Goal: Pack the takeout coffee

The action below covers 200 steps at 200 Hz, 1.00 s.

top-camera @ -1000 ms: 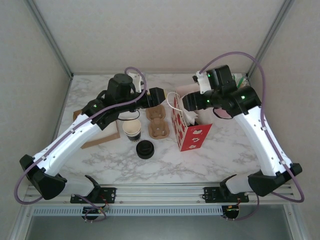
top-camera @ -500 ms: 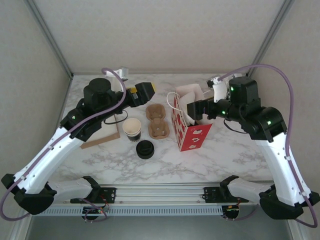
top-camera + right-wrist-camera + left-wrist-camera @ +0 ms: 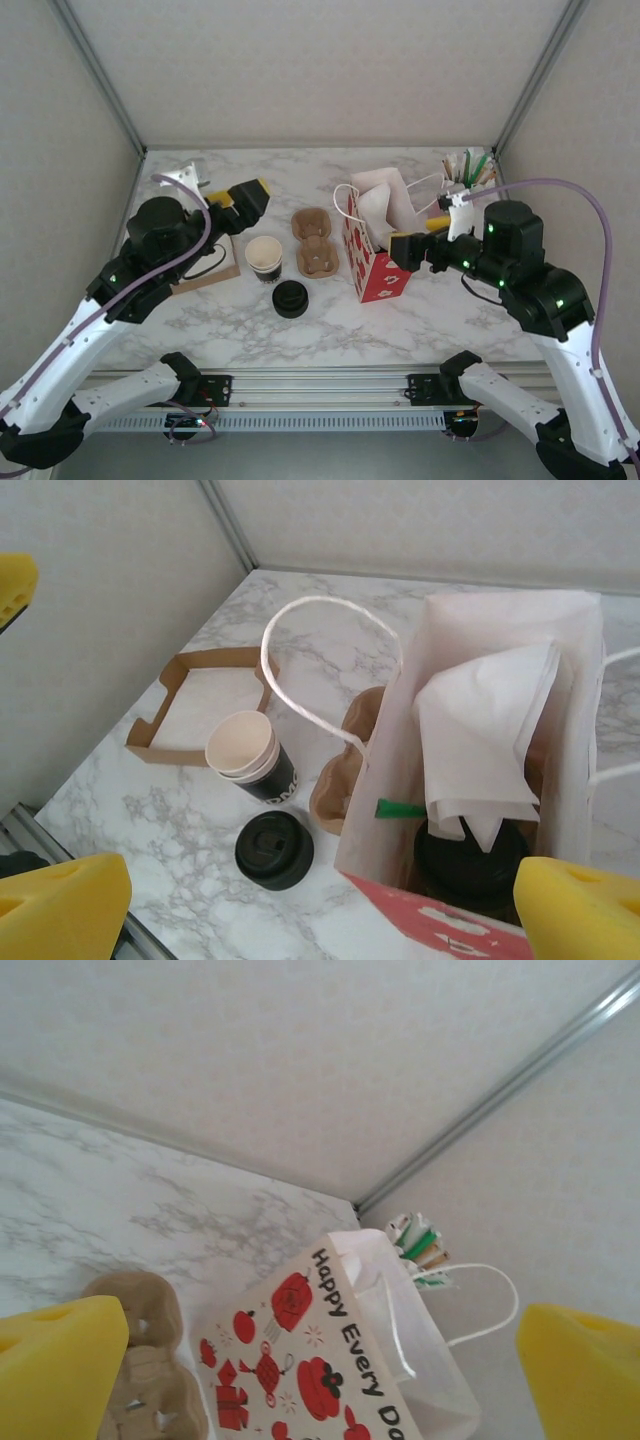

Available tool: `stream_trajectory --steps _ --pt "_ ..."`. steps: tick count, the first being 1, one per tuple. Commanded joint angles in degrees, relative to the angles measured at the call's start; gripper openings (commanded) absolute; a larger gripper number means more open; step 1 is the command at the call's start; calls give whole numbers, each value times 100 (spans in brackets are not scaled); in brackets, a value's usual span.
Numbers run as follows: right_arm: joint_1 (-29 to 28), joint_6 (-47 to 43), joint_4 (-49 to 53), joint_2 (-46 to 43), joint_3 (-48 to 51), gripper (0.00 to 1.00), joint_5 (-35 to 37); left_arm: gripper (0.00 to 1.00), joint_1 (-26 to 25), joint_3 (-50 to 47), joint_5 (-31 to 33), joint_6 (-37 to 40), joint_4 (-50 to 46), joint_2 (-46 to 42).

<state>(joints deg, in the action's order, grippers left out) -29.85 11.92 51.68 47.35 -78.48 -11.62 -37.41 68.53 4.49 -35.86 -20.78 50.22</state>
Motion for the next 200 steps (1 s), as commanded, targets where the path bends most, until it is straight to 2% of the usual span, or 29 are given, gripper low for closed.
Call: stream_trajectory --steps 1,27,73,136,150,165,200 --pt "32 171 -295 -330 292 99 103 100 -30 -283 559 -81 7 -312" --pt "39 216 -281 -577 557 99 -7 100 -30 -660 868 -272 -118 -676" --pt "32 255 -223 -705 751 99 209 100 -21 -1169 1528 -584 -472 -1088" --pt "139 559 208 -206 289 99 1948 100 107 -1002 2216 -290 -923 -448" --pt "380 623 375 -72 142 99 2245 100 216 -948 2266 -131 -840 -309" --pt "811 674 428 17 120 99 2231 100 461 -938 2239 26 -725 -205" --pt "2253 878 268 129 591 99 1287 100 1200 -1154 1999 218 -475 59"
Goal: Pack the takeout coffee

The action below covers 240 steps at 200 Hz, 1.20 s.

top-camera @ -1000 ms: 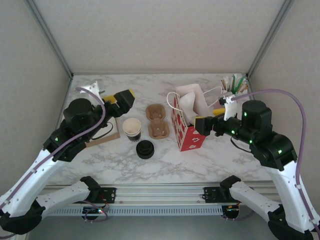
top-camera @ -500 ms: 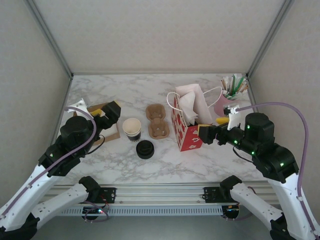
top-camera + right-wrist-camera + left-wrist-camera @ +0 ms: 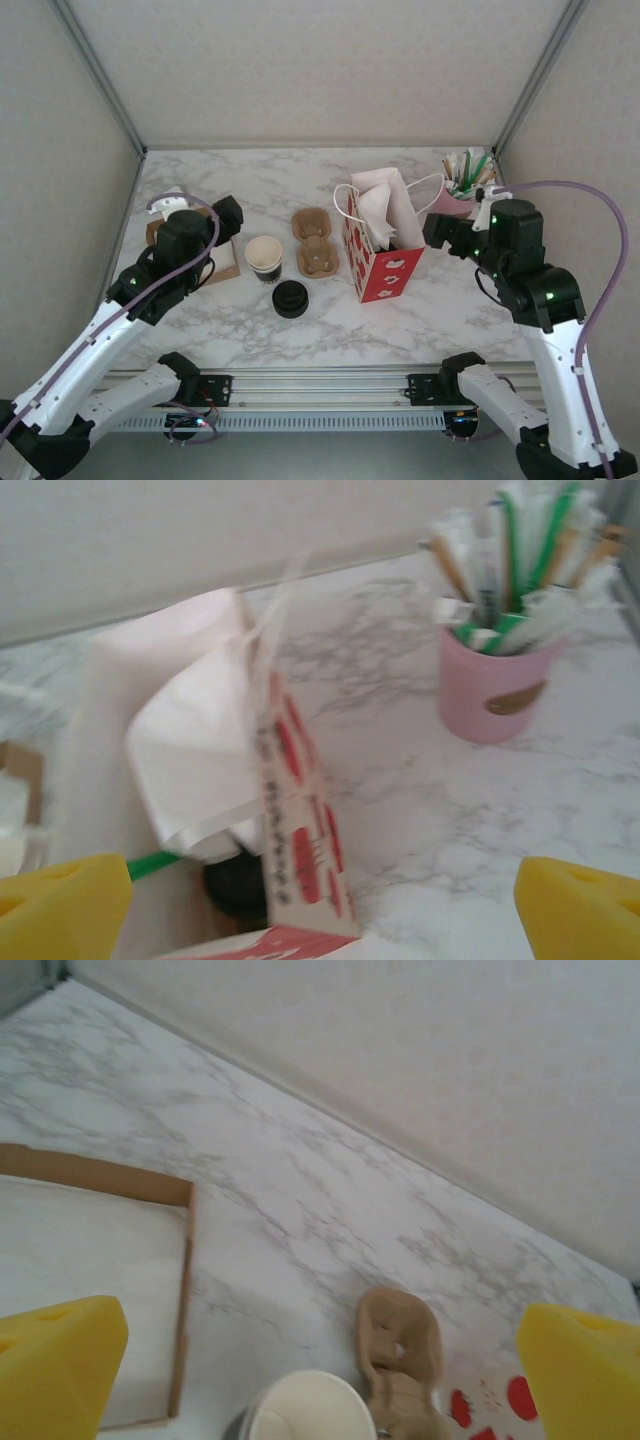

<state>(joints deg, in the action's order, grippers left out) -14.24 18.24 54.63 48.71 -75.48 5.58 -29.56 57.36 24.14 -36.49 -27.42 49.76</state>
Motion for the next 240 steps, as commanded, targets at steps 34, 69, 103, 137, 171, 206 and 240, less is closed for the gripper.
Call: stream_trajectory --steps 34,69,103,137,171,206,240 --pt "1654 589 -625 -481 1489 99 -912 100 1159 -894 193 361 677 124" --pt "1937 920 -1610 -1096 2813 99 -582 100 1535 -1958 547 399 1850 -168" --pt "1945 1045 -2729 -1667 4086 99 74 100 1719 -2882 1018 1009 3053 -96" --pt "1943 847 -4000 -2209 5269 99 548 99 2054 -3914 827 1697 4327 -188" --pt "1929 668 -5238 -2157 6101 99 842 100 2464 -4581 421 2287 5488 -372" --pt "1862 510 -6506 -1627 6696 99 1182 100 2619 -5446 -50 3182 7004 -459" --pt "1561 183 -7743 -506 6854 99 1565 100 2912 -5355 -380 2885 7409 254"
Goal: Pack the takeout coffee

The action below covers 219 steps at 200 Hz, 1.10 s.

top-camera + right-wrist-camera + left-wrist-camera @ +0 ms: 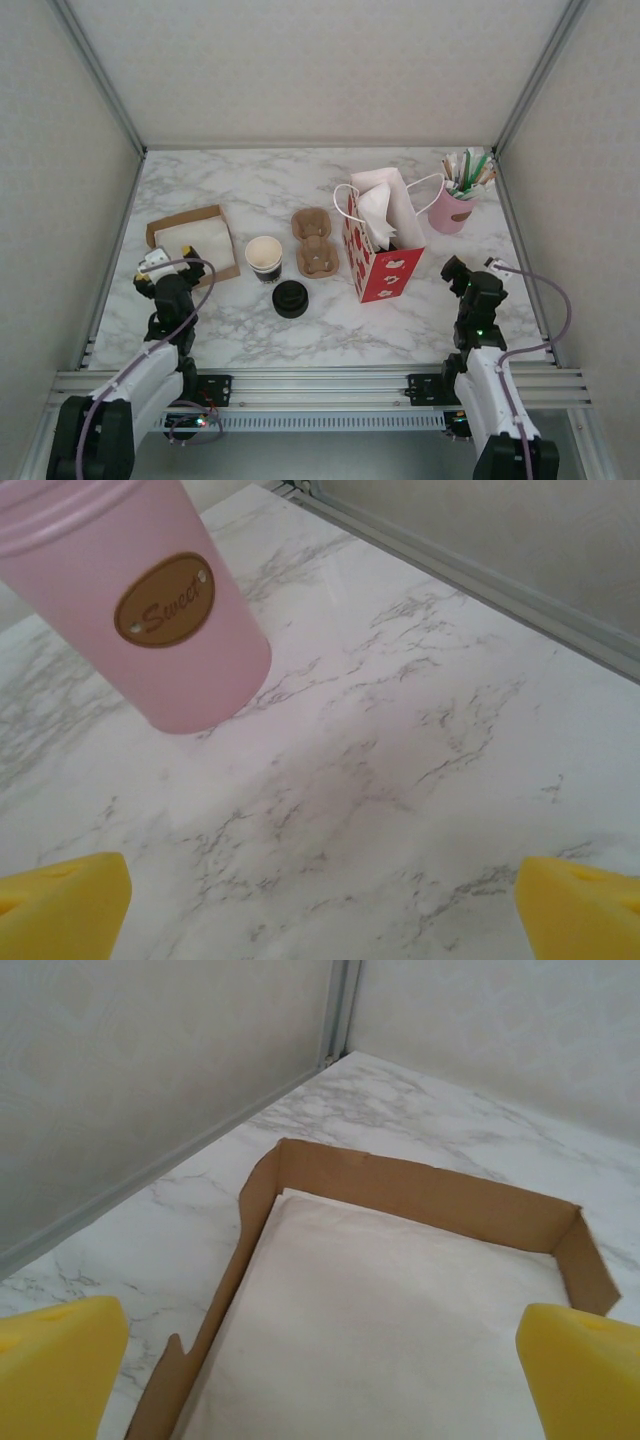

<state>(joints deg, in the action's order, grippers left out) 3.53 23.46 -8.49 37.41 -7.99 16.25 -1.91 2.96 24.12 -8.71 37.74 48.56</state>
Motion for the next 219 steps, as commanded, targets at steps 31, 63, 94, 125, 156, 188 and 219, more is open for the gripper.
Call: stream_trajectory --steps 31,63,94,125,156,188,219 --pt "-353 -504 -2475 1841 -4 99 645 100 156 340 -478 109 1361 1238" --pt "-388 -761 -3381 3040 -384 99 643 100 163 469 -497 171 2064 1867" --pt "-449 -1173 -4062 3980 -751 99 507 99 158 595 -452 185 2515 2324" --pt "-807 -1670 -4110 4426 -1007 99 466 100 158 700 -472 209 2739 2587" --pt "-937 -1890 -4415 4510 -913 99 359 100 156 750 -513 253 2908 2756" --pt "-948 -2004 -5042 4603 -612 99 90 100 153 715 -609 377 3588 3249" --pt "-949 -2021 -5207 4927 -675 99 23 100 147 858 -861 480 3679 3645"
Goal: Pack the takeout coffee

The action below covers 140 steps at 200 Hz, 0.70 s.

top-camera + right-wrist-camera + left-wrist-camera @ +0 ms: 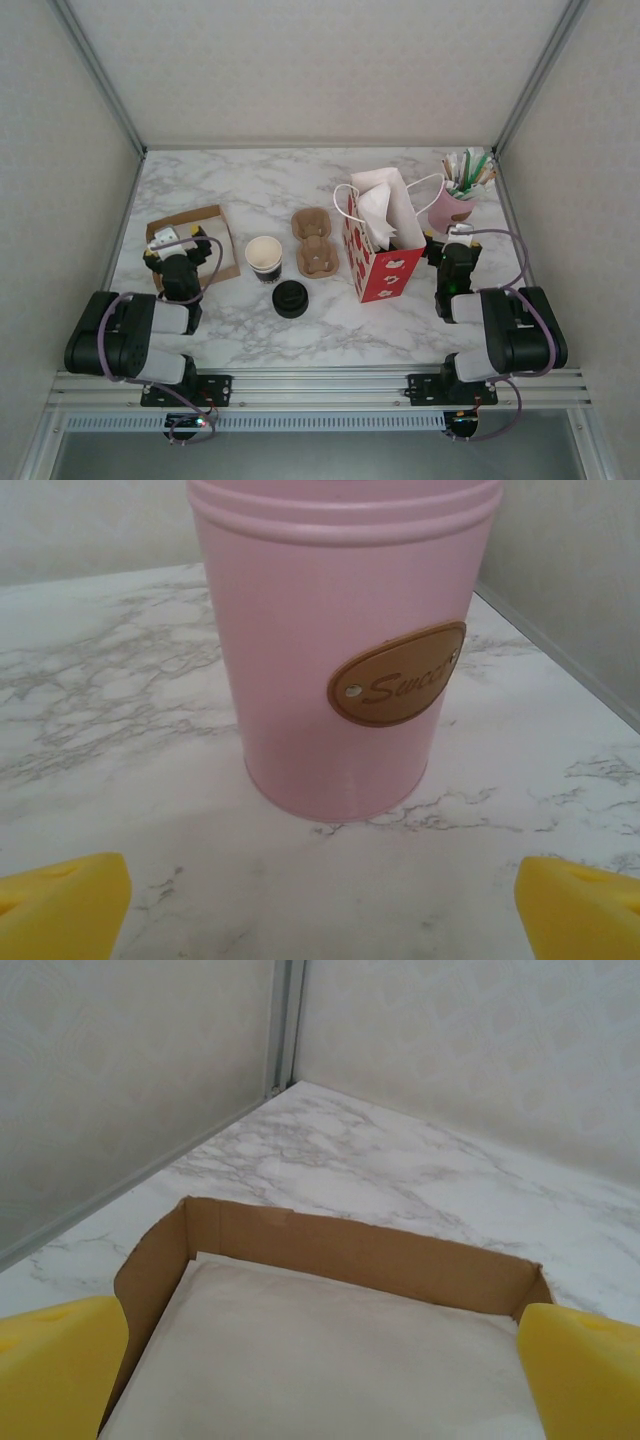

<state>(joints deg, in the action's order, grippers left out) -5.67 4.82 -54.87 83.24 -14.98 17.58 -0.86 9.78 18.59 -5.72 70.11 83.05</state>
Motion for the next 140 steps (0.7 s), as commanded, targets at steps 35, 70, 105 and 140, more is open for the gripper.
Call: stream_trajectory --steps 35,70,105,140 --pt "-7 -56 107 414 -350 99 3 100 37 87 -348 211 744 373" --pt "5 -101 444 502 -602 99 -64 100 69 144 -457 199 739 502" --pt "7 -88 490 496 -619 99 -70 100 148 182 -558 132 653 510" --pt "8 -100 477 496 -615 99 -63 99 148 182 -564 130 646 509"
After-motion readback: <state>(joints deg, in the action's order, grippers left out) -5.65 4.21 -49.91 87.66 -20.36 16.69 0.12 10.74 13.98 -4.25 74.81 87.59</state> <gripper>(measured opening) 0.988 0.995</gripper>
